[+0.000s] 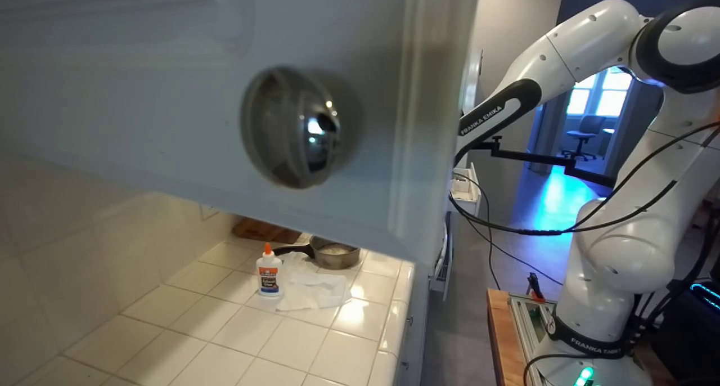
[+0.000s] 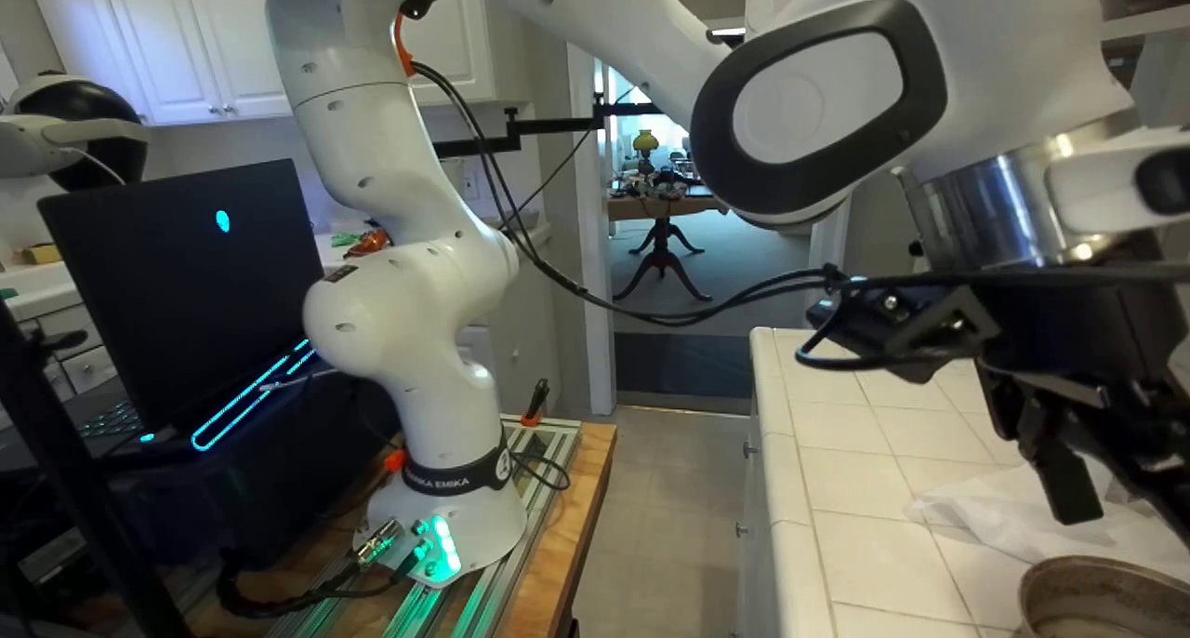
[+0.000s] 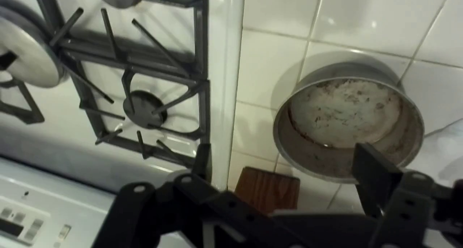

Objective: Put the white bowl on the counter.

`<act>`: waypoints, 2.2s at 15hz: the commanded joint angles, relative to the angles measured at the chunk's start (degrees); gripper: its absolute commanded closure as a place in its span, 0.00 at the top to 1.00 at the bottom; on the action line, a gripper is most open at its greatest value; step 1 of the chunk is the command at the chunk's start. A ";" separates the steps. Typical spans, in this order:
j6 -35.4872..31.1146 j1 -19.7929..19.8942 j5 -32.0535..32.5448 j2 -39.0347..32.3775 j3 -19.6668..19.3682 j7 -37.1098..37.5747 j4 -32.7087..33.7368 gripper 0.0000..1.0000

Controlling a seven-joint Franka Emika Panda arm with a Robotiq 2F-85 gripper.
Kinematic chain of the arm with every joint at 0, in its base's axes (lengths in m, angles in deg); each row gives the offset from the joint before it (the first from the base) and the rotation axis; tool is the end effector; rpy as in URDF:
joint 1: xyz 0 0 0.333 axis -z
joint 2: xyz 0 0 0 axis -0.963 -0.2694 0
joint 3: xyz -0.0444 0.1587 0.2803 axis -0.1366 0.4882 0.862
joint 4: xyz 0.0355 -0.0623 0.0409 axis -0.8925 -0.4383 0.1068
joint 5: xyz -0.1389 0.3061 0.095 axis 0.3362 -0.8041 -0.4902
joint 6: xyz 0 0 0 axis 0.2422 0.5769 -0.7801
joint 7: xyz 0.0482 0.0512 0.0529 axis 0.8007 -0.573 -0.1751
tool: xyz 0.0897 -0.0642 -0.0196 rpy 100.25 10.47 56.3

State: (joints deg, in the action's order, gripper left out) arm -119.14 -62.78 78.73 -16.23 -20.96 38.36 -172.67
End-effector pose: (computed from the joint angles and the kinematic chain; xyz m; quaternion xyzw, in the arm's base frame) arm 0.4217 -0.1471 0.4617 0.9665 0.0602 0.1929 0.1582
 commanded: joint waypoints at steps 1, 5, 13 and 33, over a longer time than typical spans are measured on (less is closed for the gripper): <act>-6.84 0.25 3.34 5.10 1.09 -1.54 -3.59 1.00; -11.05 -3.64 -5.94 7.86 -0.55 -1.82 -3.53 1.00; -11.40 -14.03 -18.72 8.46 -5.25 -7.85 -1.52 1.00; 2.92 -12.89 -22.80 8.73 -1.58 -0.46 7.60 1.00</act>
State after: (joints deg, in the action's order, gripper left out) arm -121.14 -76.65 58.12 -7.22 -23.83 36.58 -167.98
